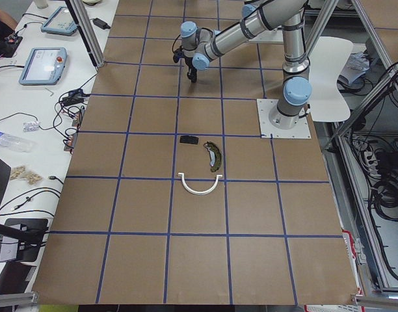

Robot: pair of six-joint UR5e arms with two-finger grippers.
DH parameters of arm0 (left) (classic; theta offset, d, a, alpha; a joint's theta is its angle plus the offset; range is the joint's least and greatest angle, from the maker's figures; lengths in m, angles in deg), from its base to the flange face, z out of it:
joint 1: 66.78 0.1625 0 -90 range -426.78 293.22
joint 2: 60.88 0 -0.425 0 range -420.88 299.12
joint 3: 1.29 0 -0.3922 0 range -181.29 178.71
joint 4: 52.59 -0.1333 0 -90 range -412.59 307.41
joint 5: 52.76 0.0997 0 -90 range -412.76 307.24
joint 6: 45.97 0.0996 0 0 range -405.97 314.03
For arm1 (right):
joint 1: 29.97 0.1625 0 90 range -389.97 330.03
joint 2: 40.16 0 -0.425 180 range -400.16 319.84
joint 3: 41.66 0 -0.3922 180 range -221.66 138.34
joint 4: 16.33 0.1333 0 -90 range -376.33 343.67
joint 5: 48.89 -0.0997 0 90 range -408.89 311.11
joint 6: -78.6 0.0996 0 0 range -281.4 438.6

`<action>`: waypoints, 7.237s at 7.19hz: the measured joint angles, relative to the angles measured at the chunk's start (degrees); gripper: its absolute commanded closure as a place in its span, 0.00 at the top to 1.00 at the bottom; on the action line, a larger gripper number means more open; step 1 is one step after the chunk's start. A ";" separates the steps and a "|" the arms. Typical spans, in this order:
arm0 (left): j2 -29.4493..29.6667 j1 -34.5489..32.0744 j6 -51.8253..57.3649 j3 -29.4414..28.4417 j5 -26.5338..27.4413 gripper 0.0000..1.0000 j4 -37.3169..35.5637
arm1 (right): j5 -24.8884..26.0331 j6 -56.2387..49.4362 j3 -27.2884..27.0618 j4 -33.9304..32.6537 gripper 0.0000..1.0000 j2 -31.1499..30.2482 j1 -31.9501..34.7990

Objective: Place bearing gear from tray to pile

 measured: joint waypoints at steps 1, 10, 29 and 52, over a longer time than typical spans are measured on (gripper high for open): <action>-0.08 0.01 0.19 -0.15 0.05 0.00 0.02 | -0.75 3.00 -0.45 4.24 0.04 -2.73 2.32; -7.55 33.73 19.53 -14.41 0.42 0.00 21.31 | -7.78 57.98 -9.66 16.14 0.02 -17.20 56.34; -3.70 47.86 33.57 -3.37 4.48 1.00 8.89 | -6.70 58.43 9.48 31.94 1.00 -25.09 55.80; -2.96 -1.91 -3.12 3.93 -3.33 0.41 -1.05 | -6.78 54.59 8.70 35.13 1.00 -26.38 52.78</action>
